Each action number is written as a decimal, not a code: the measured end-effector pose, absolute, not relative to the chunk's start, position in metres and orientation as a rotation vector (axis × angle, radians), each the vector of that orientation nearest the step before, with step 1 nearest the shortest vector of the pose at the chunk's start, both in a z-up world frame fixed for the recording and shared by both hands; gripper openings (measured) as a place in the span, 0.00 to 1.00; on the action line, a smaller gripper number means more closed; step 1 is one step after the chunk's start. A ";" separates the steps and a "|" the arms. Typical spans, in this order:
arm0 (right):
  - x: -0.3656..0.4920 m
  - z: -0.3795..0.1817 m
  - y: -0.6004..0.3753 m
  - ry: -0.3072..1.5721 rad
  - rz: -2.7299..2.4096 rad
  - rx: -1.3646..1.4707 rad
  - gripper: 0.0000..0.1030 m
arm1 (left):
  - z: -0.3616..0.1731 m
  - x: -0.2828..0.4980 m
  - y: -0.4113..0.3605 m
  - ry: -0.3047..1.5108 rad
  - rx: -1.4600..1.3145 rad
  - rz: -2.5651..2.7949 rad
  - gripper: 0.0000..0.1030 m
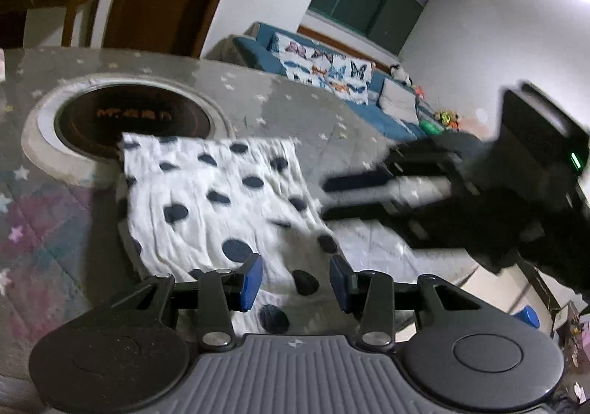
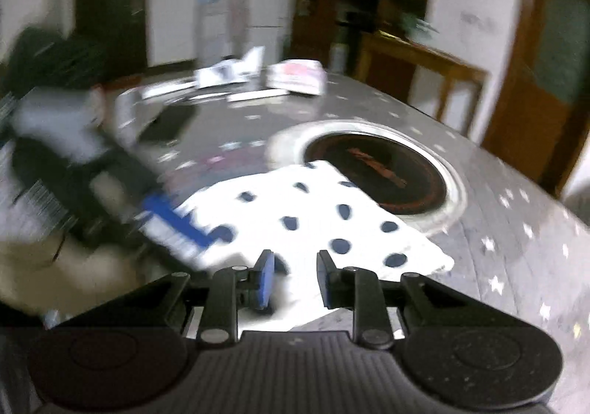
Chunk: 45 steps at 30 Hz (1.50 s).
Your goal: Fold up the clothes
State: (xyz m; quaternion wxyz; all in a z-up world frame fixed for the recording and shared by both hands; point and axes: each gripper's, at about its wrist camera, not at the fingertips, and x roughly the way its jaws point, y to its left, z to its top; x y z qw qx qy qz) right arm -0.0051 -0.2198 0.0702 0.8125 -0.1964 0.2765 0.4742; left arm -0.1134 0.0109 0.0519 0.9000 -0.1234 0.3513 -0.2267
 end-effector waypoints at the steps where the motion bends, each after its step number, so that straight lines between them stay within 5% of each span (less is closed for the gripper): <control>1: 0.002 0.067 -0.217 0.607 1.010 -0.397 0.23 | 0.049 -0.113 0.009 0.734 -0.251 -0.471 0.42; 17: 0.101 0.024 -0.211 0.705 0.752 -0.346 0.24 | 0.039 -0.111 0.015 0.751 -0.283 -0.493 0.43; 26: 0.078 0.060 -0.180 0.689 0.968 -0.343 0.29 | 0.051 -0.112 0.021 0.702 -0.294 -0.482 0.45; 45: 0.122 0.021 -0.078 0.770 1.095 -0.455 0.28 | 0.033 -0.111 0.034 0.740 -0.382 -0.477 0.45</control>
